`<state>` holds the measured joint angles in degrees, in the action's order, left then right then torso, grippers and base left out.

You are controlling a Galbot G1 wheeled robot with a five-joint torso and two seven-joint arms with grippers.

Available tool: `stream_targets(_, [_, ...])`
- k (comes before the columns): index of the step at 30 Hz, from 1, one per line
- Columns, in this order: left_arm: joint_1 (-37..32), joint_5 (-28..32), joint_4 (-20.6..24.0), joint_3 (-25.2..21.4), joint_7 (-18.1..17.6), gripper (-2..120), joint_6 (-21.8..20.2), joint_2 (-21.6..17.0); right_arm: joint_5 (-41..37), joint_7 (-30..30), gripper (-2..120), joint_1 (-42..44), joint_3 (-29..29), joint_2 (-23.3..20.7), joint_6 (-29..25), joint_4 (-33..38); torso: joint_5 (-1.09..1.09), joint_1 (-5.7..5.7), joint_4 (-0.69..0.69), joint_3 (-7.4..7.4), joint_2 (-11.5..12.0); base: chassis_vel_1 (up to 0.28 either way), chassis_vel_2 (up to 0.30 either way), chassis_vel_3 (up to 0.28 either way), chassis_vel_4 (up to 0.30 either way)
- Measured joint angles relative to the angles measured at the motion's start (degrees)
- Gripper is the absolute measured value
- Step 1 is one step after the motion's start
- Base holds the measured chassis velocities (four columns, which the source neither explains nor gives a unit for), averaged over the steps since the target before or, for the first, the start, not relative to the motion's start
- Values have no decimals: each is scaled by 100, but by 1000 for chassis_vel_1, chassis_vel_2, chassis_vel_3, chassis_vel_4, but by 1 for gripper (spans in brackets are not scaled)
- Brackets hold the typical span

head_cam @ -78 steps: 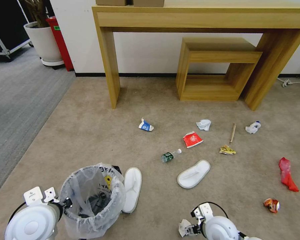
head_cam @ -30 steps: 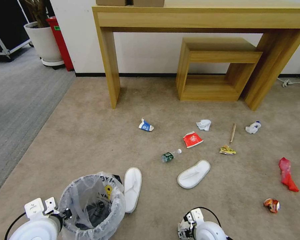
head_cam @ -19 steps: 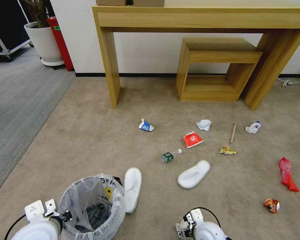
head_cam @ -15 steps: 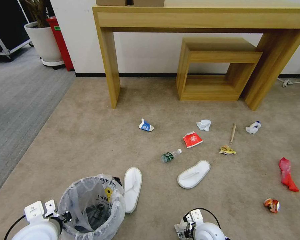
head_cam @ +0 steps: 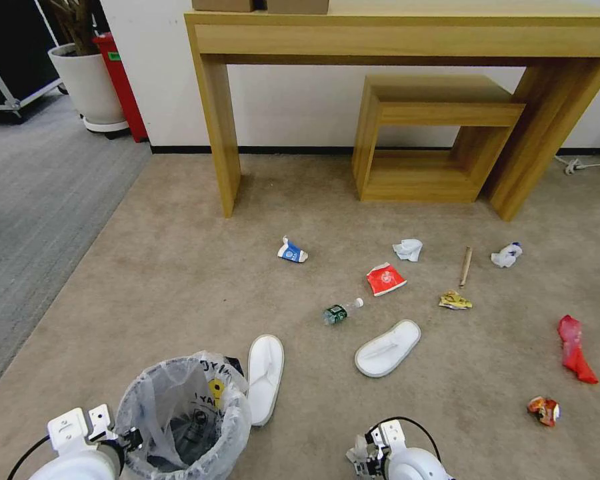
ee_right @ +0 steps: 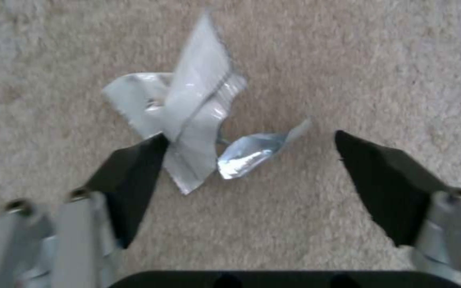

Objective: Pick up the trash bin and place the garbage on the floor into it.

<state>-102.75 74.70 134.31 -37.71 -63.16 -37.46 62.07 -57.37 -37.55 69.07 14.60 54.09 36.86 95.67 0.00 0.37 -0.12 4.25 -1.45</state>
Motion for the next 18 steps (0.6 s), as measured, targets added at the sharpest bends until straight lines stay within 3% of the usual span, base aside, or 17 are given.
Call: stream_targets(18, [-35, -52, 35, -27, 37, 0, 21, -30, 96, 120, 10, -48, -116, -6, -238, 53, 0, 0, 0, 0, 0, 0, 0, 0, 0])
